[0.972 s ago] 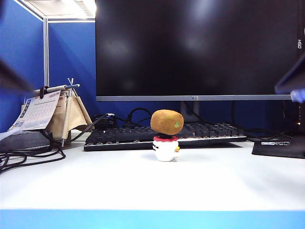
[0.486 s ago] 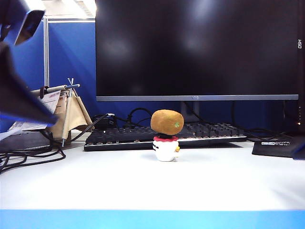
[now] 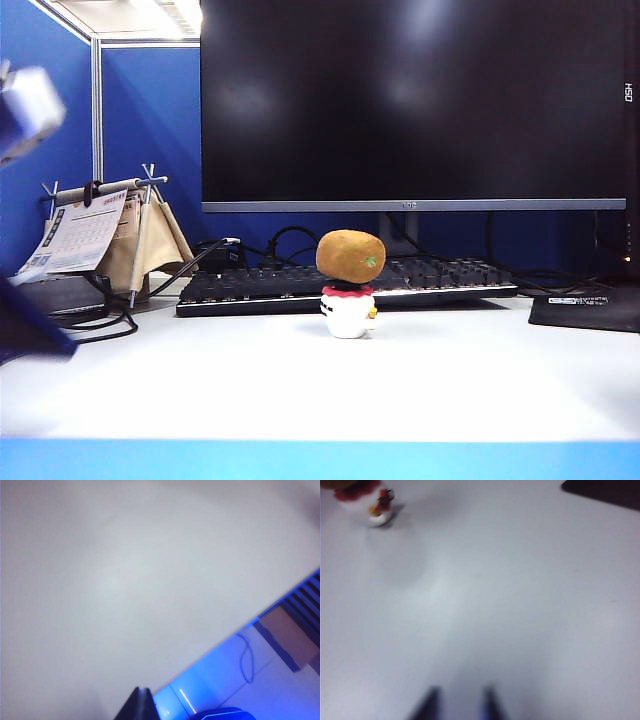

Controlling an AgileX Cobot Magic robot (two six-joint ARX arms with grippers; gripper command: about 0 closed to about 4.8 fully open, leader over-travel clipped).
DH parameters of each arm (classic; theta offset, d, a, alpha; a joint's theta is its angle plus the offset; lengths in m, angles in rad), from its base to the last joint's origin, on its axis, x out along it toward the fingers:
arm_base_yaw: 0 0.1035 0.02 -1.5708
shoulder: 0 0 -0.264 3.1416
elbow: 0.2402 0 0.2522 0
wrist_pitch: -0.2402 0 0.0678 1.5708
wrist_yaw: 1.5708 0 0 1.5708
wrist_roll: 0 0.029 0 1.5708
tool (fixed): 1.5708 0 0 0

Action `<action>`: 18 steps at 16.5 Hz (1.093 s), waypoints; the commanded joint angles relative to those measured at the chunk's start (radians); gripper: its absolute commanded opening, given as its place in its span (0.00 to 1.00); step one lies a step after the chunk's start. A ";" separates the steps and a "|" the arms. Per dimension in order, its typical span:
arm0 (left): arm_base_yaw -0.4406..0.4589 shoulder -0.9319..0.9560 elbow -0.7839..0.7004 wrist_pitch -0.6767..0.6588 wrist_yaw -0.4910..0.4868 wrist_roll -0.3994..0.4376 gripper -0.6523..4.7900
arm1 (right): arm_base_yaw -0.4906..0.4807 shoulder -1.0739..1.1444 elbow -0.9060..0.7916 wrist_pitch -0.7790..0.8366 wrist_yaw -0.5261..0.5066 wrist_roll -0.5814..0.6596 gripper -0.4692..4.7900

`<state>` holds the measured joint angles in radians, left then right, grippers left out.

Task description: Place the kiwi on top of the doll with a flat head.

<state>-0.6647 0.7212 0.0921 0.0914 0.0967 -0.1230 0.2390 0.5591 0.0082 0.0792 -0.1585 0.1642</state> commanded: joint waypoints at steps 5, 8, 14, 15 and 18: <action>0.000 0.000 -0.067 0.103 -0.015 -0.016 0.11 | 0.001 -0.002 -0.003 -0.030 -0.049 0.015 0.08; 0.000 0.000 -0.080 0.136 -0.018 -0.027 0.11 | 0.001 -0.002 -0.003 -0.030 -0.049 0.015 0.08; 0.000 0.000 -0.080 0.136 -0.018 -0.027 0.11 | 0.001 -0.002 -0.003 -0.030 -0.049 0.015 0.08; 0.000 0.000 -0.080 0.136 -0.018 -0.027 0.11 | 0.001 -0.002 -0.003 -0.030 -0.049 0.015 0.08; 0.000 -0.001 -0.080 0.141 -0.018 -0.027 0.11 | 0.001 -0.002 -0.003 -0.030 -0.049 0.015 0.08</action>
<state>-0.6647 0.7212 0.0105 0.2111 0.0811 -0.1505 0.2394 0.5591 0.0082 0.0357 -0.2050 0.1753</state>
